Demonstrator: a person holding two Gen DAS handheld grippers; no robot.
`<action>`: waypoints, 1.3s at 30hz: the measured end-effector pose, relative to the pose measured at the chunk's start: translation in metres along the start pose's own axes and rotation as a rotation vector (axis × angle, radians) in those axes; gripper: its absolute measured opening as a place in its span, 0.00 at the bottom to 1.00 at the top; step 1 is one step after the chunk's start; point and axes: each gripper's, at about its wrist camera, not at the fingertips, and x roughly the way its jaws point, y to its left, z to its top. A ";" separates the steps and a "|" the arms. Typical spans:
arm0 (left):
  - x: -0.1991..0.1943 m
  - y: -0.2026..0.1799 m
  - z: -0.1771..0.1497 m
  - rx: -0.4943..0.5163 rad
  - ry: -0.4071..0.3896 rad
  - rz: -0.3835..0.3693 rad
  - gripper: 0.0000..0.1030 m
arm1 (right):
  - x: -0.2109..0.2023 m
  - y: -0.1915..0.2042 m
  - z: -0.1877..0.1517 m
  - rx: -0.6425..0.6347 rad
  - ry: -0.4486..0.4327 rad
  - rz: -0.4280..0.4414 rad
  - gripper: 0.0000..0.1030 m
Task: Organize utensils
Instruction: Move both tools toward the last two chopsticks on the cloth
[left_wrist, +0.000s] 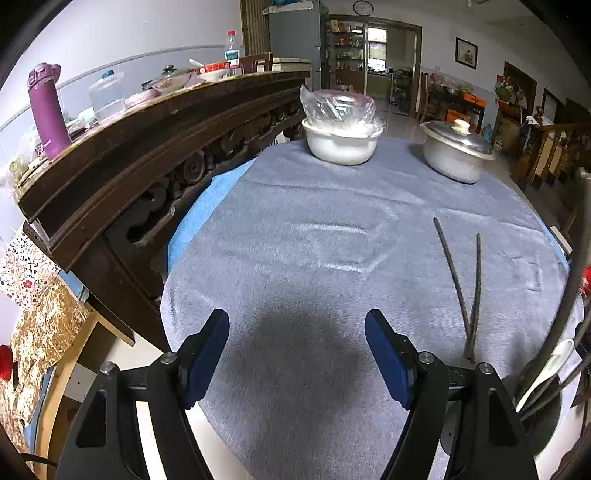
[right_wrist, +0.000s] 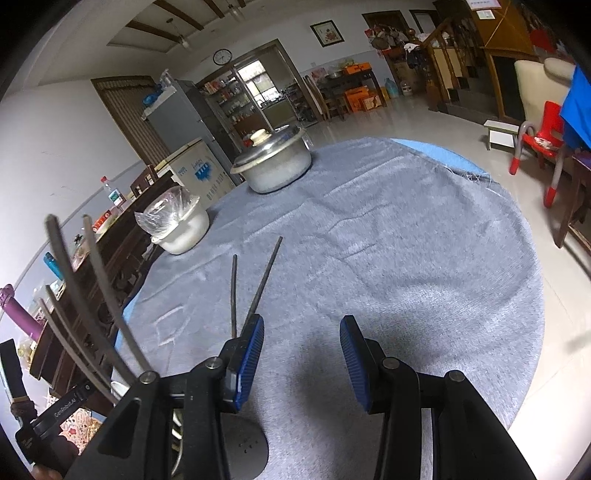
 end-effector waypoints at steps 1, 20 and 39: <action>0.002 0.000 0.000 -0.001 0.004 0.001 0.74 | 0.002 -0.001 0.000 0.003 0.003 -0.001 0.44; 0.048 -0.007 0.006 0.015 0.080 0.042 0.74 | 0.037 -0.016 0.010 0.023 0.059 -0.020 0.44; 0.095 -0.028 0.038 0.089 0.103 0.075 0.74 | 0.117 0.000 0.062 -0.098 0.241 0.047 0.44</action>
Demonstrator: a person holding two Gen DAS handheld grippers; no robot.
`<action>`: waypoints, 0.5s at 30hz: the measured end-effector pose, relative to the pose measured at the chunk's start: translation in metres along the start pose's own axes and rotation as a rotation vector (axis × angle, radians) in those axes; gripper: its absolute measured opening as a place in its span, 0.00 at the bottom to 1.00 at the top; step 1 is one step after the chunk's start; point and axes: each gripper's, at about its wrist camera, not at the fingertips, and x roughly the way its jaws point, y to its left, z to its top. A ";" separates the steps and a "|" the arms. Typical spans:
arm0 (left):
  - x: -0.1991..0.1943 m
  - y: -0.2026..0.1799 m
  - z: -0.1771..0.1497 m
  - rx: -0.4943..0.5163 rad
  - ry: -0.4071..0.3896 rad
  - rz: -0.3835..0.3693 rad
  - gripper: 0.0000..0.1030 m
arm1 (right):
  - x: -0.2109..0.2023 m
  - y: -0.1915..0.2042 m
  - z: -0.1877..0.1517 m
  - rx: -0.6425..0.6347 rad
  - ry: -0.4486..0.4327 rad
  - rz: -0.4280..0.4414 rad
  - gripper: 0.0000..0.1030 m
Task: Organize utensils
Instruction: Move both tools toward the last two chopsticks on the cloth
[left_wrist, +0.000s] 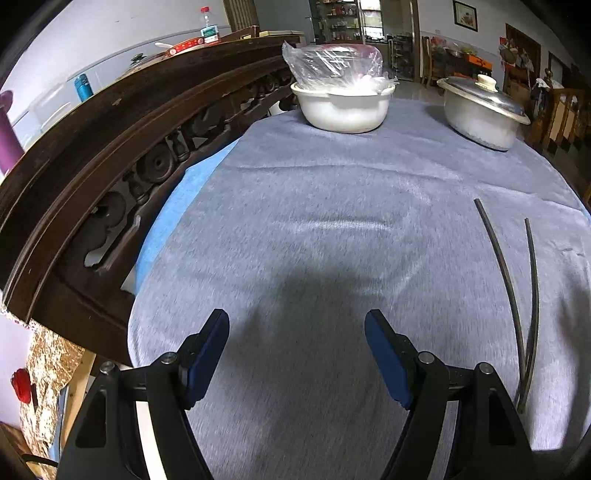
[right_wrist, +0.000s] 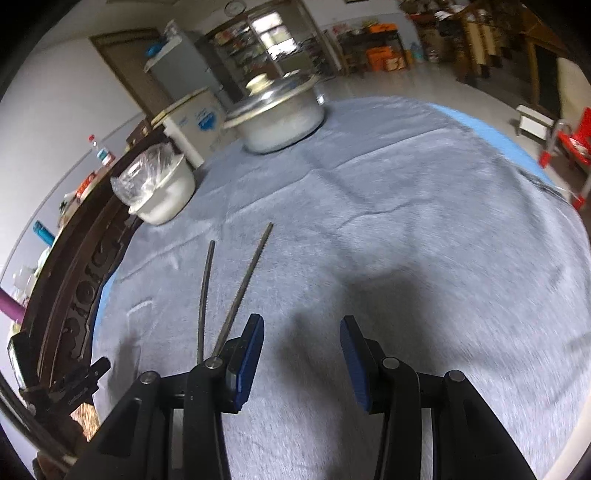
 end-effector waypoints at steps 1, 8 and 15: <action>0.002 -0.002 0.003 0.004 0.000 -0.001 0.74 | 0.005 0.001 0.005 -0.002 0.019 0.014 0.44; 0.009 -0.014 0.018 0.028 -0.005 -0.014 0.74 | 0.040 0.011 0.038 -0.003 0.147 0.069 0.44; 0.016 -0.028 0.034 0.054 0.016 -0.091 0.74 | 0.069 0.033 0.060 -0.052 0.219 0.074 0.44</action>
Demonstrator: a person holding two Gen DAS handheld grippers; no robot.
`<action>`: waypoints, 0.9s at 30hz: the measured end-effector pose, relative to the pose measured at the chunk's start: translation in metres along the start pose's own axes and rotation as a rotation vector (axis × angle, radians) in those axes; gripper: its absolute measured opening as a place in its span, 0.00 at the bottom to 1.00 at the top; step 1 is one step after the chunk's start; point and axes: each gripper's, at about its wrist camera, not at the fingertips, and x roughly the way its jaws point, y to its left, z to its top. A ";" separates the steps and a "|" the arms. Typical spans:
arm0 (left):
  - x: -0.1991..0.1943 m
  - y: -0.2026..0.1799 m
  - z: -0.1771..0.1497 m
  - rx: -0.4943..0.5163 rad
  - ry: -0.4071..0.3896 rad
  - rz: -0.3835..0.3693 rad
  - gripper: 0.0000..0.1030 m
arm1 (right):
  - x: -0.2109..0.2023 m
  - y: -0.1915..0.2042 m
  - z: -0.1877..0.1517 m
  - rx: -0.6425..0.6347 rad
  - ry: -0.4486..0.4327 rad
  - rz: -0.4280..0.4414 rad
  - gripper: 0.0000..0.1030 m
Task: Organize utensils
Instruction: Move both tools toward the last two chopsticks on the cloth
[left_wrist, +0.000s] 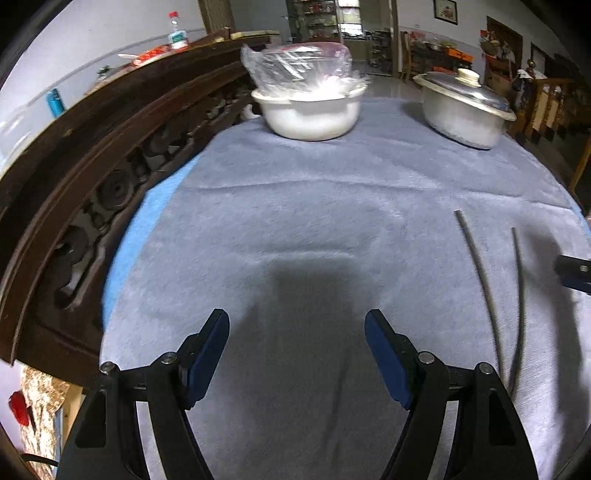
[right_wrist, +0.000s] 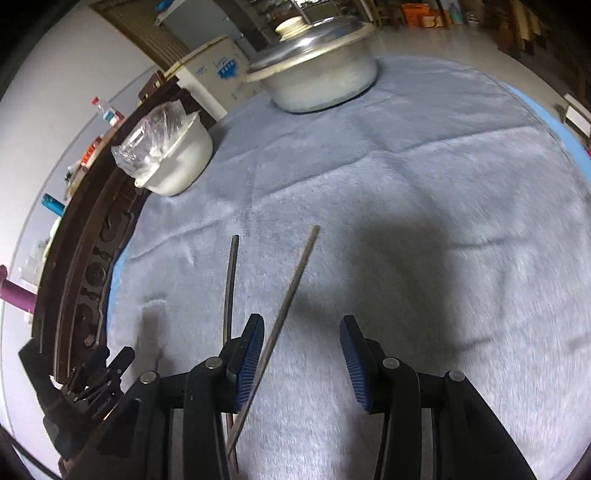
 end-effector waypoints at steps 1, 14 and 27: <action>0.001 -0.001 0.003 0.001 0.006 -0.015 0.74 | 0.004 0.003 0.004 -0.005 0.008 0.001 0.44; 0.021 -0.026 0.036 0.083 0.043 -0.085 0.74 | 0.059 0.024 0.043 -0.052 0.122 -0.216 0.32; 0.037 -0.049 0.052 0.108 0.095 -0.169 0.74 | 0.068 0.054 0.032 -0.302 0.081 -0.333 0.07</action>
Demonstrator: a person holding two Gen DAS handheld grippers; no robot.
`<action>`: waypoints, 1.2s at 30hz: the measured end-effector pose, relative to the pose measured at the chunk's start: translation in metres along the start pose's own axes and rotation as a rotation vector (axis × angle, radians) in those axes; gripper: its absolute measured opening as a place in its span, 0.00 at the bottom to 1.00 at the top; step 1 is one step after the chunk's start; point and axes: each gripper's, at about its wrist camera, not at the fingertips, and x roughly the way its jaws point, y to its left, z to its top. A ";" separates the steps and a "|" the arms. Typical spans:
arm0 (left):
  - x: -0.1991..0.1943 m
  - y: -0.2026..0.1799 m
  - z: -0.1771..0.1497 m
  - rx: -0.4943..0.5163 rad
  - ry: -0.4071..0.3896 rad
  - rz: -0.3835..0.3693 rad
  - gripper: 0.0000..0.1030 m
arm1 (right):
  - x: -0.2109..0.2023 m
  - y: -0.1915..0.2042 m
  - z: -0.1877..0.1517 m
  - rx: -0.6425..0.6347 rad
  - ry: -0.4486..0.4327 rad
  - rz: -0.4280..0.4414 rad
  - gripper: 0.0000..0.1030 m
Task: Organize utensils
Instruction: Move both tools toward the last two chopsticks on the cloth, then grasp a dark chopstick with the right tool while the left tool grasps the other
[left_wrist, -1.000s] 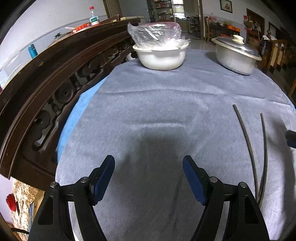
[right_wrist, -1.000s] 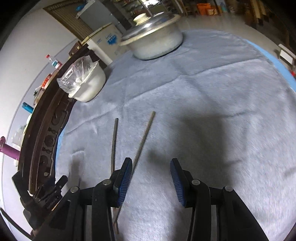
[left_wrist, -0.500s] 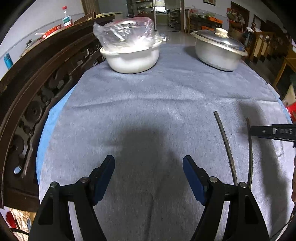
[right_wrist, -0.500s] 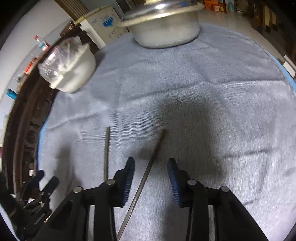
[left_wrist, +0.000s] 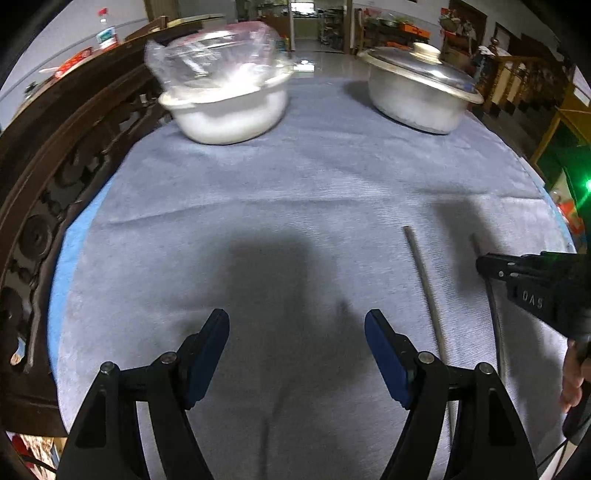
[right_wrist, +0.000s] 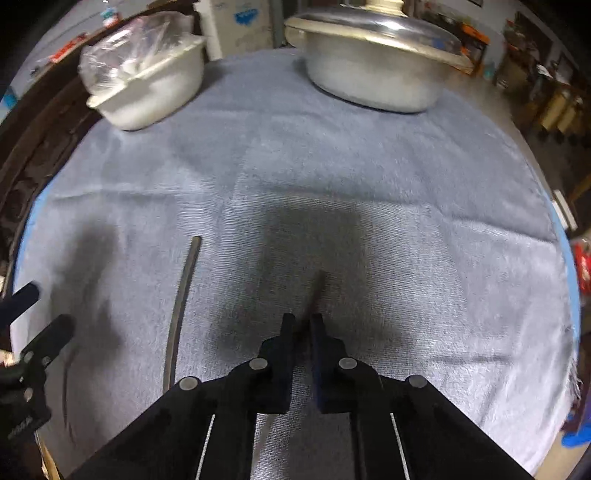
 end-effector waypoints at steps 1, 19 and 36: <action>0.002 -0.004 0.002 0.005 0.006 -0.010 0.74 | -0.002 -0.004 -0.003 -0.005 -0.013 -0.022 0.07; 0.051 -0.075 0.038 0.071 0.096 -0.154 0.65 | -0.005 -0.053 -0.005 0.058 0.102 0.107 0.09; 0.031 -0.040 0.035 0.054 0.050 -0.231 0.05 | -0.029 -0.050 -0.019 0.051 0.018 0.093 0.06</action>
